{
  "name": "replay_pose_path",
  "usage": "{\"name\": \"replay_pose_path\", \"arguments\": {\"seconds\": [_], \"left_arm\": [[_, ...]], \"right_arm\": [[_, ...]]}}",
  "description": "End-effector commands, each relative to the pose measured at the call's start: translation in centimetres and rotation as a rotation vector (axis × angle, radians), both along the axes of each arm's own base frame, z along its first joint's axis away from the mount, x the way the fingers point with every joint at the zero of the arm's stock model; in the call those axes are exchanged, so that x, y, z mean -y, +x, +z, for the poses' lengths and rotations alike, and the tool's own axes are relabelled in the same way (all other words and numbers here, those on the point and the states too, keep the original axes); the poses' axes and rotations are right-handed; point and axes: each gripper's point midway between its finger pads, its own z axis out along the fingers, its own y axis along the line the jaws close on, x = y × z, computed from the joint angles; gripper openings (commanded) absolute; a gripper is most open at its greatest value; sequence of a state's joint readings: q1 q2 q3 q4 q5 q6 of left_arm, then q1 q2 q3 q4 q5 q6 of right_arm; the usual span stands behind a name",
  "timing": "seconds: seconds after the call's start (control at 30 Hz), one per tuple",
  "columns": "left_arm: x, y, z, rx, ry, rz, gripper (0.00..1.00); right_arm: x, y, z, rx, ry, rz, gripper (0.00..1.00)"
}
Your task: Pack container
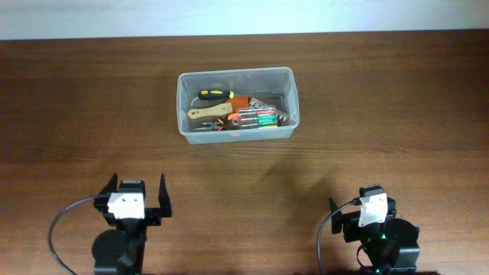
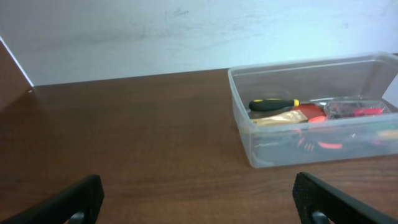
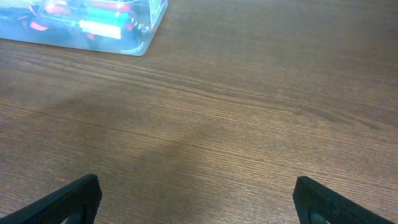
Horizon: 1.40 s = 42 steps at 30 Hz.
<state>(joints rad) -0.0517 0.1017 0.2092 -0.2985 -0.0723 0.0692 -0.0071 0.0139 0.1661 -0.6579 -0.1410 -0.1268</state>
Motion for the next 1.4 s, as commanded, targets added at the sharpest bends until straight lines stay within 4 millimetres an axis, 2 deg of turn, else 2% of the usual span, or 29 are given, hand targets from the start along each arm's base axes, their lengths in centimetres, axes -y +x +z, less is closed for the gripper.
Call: {"name": "replay_pose_path", "arguments": {"seconds": [0.0,0.17,1.37], "left_arm": [[-0.1,-0.2,-0.8,0.027,-0.004,0.008,0.99],[-0.1,0.0,-3.5,-0.016,-0.002,0.007,0.99],[-0.1,0.0,-3.3,-0.009,-0.001,0.011,0.99]], "right_arm": [[0.0,0.0,0.0,0.004,0.014,-0.008,0.98],[0.0,0.0,0.0,0.004,0.014,-0.008,0.98],[0.0,0.0,0.0,0.004,0.014,-0.008,0.99]]}}
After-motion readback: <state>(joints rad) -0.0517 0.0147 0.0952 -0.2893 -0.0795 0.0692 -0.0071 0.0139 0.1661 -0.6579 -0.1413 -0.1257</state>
